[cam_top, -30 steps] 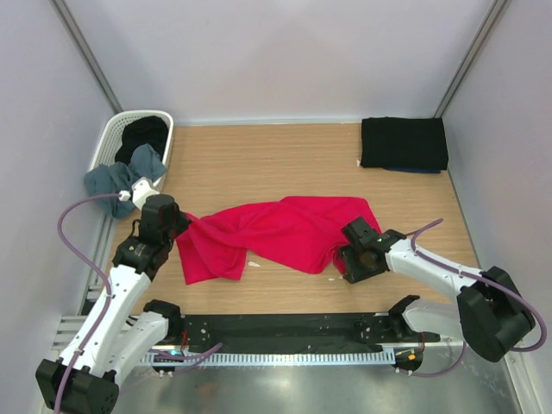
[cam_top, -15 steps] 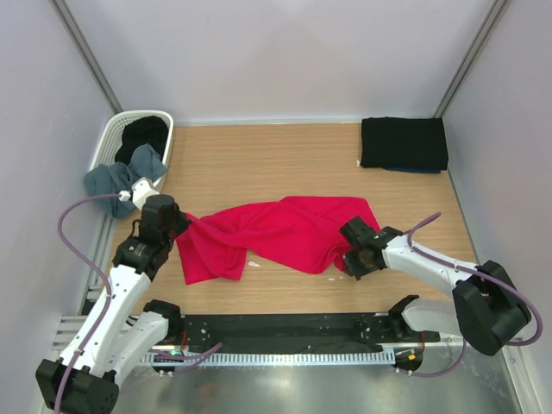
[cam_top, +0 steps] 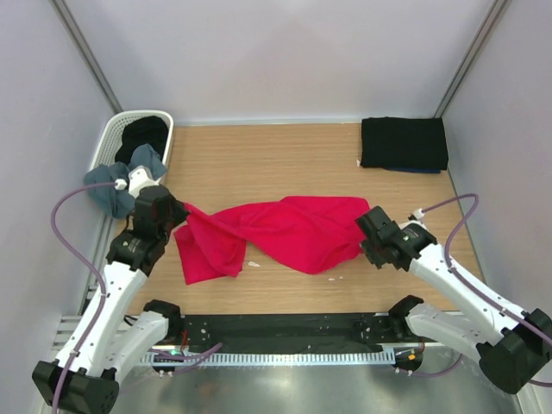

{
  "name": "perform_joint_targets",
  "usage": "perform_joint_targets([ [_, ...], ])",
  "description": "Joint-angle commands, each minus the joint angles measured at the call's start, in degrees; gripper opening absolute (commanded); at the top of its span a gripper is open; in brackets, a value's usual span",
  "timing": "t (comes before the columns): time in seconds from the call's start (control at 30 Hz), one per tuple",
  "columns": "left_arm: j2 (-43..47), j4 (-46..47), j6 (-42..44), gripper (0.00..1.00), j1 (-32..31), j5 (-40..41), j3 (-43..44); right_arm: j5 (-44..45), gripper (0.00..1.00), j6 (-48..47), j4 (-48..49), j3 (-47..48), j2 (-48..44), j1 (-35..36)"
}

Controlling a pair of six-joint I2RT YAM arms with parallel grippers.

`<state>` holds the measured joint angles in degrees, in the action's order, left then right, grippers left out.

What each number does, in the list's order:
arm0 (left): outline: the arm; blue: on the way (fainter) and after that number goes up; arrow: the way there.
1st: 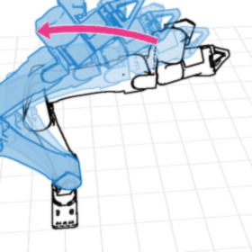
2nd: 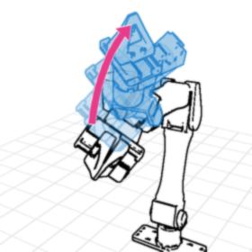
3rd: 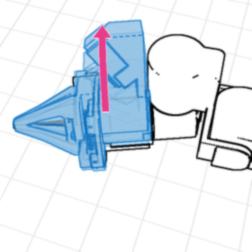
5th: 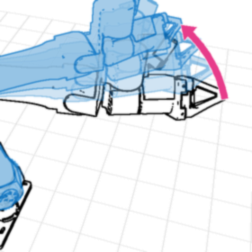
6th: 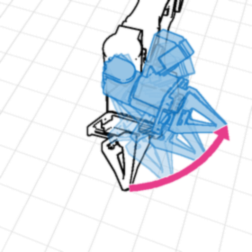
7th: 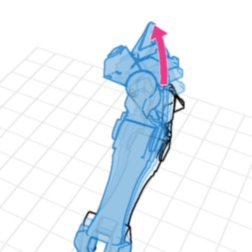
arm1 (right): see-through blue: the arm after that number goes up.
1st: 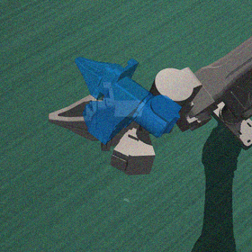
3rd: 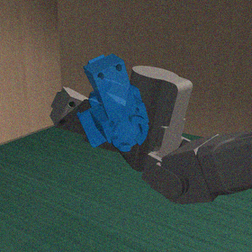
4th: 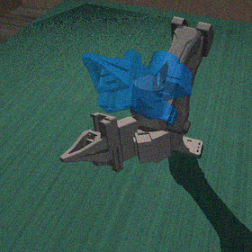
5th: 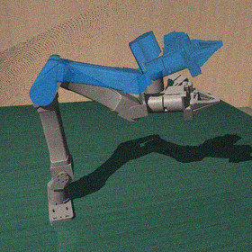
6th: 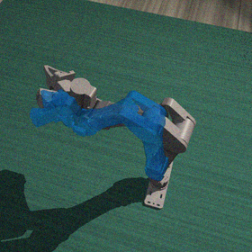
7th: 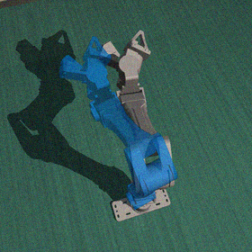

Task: Fold and stack the t-shirts
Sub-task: Flatten the tshirt out

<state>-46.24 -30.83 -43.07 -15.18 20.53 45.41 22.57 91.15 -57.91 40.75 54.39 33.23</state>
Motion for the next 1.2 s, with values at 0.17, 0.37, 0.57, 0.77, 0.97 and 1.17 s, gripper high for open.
perform_joint_targets([
  [0.17, -0.87, 4.63, 12.19, 0.0, 0.33, -2.17, 13.11, 11.71, 0.01, -23.63, 1.47, 21.89, 8.79, -3.34],
  [0.37, -3.86, 6.66, 19.51, 0.0, 0.41, -1.02, 25.07, 1.43, 0.01, -40.87, 9.04, 36.22, 16.09, -15.82],
  [0.57, -6.93, 8.51, 24.43, 0.0, 0.33, -1.2, 34.02, 1.87, 0.01, -47.81, 10.62, 49.67, 21.27, -21.01],
  [0.77, -10.1, 7.27, 31.72, 0.0, 0.41, 2.93, 44.05, 2.31, 0.01, -53.01, 9.05, 67.32, 27.51, -23.83],
  [0.97, -9.75, 7.01, 35.41, 0.0, 0.33, 1.44, 55.21, -0.42, 0.01, -56.08, 4.65, 86.07, 33.24, -24.88],
  [1.17, -10.45, 5.69, 39.29, 0.0, 0.41, -1.27, 64.71, 1.69, 0.01, -59.68, 6.05, 86.34, 27.89, -24.88],
])
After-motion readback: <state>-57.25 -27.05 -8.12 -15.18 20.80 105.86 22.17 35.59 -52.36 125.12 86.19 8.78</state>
